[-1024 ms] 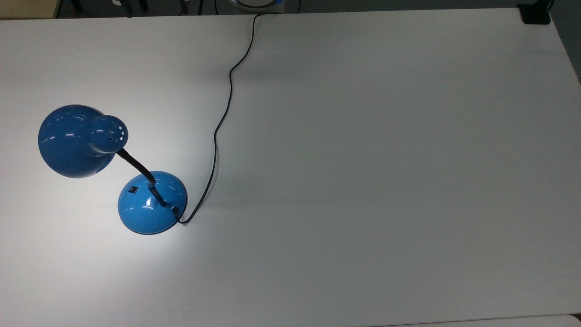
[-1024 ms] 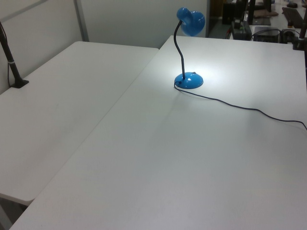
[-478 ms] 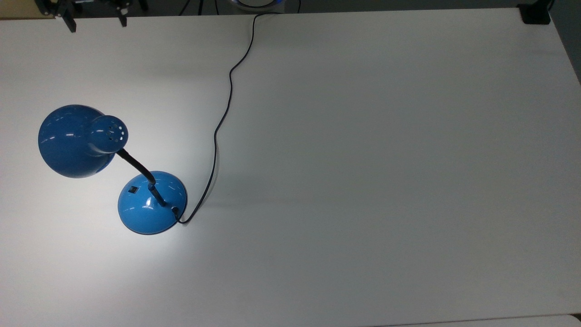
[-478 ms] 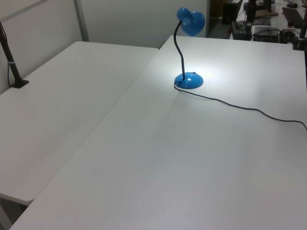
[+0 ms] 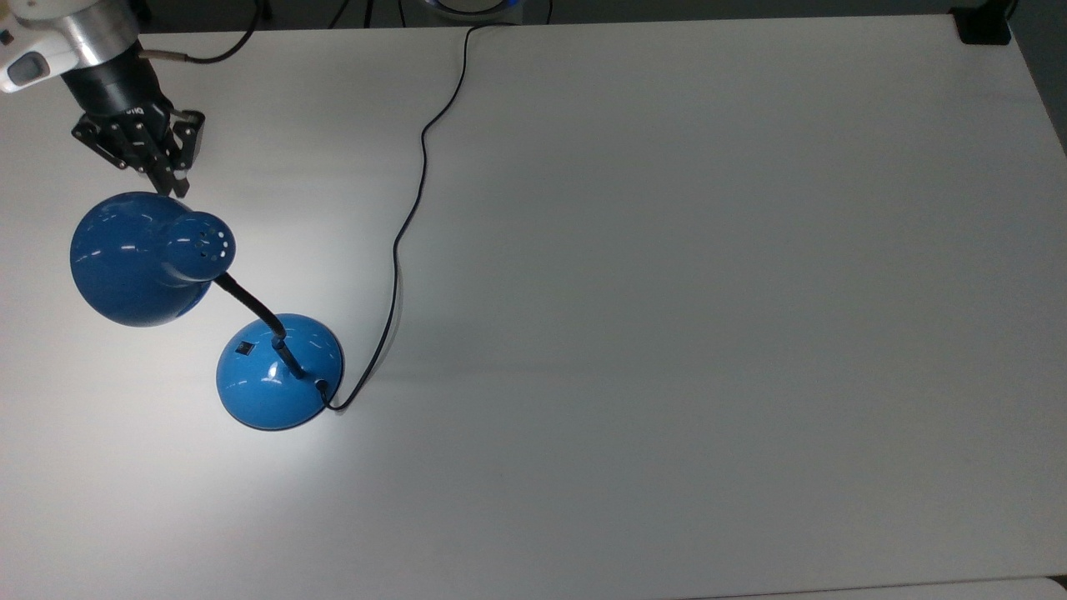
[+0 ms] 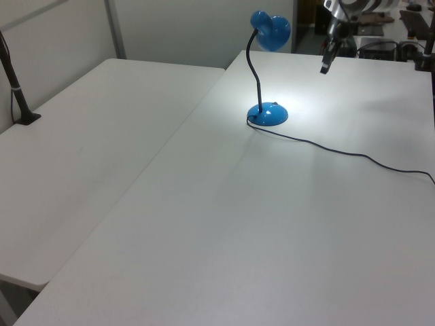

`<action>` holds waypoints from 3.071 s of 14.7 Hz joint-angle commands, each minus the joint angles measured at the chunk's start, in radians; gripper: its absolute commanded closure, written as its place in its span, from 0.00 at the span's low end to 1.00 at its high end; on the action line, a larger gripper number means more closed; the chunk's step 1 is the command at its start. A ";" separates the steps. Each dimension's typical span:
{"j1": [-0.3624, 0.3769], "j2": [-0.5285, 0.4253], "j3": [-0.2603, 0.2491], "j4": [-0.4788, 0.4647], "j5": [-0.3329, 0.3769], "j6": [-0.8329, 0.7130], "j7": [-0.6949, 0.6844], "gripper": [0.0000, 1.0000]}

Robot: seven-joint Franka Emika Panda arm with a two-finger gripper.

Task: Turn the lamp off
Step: 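Move the gripper down toward the switch on the blue lamp base, then press the switch on the lamp base with the gripper fingertips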

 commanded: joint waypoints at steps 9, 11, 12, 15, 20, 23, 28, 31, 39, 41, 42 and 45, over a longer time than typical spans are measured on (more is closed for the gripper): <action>0.001 0.205 0.014 0.043 0.736 0.181 -0.062 1.00; 0.006 0.236 0.020 0.061 0.813 0.183 -0.071 1.00; 0.004 0.244 0.035 0.063 0.827 0.183 -0.082 1.00; 0.004 0.275 0.064 0.084 0.867 0.230 -0.089 1.00; 0.010 0.307 0.091 0.115 0.909 0.247 -0.088 1.00; 0.010 0.319 0.095 0.129 0.912 0.247 -0.088 1.00; 0.012 0.336 0.095 0.138 0.910 0.249 -0.091 1.00; 0.012 0.338 0.095 0.137 0.901 0.250 -0.094 1.00; -0.004 0.322 0.094 0.135 0.904 0.249 -0.079 1.00; -0.008 0.324 0.094 0.137 0.903 0.249 -0.080 1.00; -0.008 0.325 0.094 0.137 0.901 0.249 -0.083 1.00; -0.008 0.330 0.094 0.137 0.903 0.249 -0.086 1.00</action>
